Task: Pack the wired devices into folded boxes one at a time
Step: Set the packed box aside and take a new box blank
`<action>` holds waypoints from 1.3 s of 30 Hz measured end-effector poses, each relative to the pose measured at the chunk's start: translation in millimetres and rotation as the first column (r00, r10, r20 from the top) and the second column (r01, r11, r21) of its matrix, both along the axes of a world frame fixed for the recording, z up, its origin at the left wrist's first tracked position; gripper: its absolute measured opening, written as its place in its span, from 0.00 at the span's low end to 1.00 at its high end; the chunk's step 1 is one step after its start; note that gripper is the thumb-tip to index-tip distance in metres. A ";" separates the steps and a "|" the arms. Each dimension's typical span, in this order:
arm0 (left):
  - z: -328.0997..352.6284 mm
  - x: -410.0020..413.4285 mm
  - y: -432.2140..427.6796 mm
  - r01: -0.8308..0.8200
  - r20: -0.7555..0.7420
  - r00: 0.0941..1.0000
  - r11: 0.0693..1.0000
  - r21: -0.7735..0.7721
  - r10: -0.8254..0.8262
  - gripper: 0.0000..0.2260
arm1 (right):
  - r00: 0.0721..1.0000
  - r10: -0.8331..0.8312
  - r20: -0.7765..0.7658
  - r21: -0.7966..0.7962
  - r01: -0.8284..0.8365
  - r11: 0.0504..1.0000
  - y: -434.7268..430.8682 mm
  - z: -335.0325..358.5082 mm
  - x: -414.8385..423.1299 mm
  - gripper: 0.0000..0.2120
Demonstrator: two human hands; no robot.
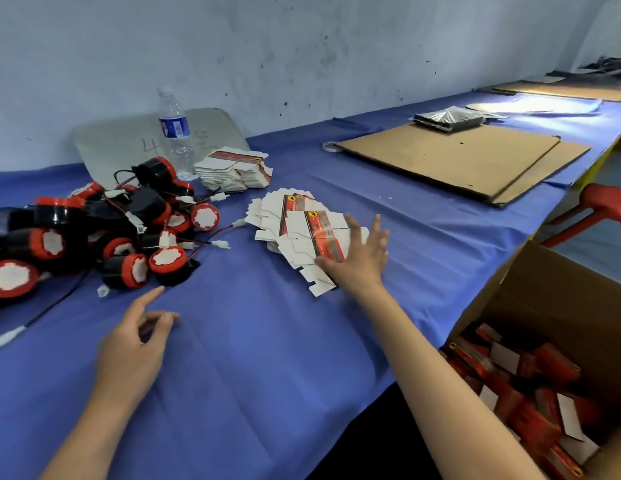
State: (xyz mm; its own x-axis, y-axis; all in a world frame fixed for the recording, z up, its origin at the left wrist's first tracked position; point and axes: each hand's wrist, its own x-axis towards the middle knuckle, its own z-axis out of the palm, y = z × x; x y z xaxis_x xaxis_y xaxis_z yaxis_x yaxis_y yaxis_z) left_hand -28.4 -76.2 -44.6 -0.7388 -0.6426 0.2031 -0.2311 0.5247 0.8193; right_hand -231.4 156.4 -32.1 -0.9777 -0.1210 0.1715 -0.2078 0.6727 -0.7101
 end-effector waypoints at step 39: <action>16.9 -4.1 20.9 0.103 -0.472 0.880 0.946 0.307 0.057 0.43 | 0.680 0.719 -0.146 -0.549 -0.660 0.512 -127.4 1.0 83.9 0.33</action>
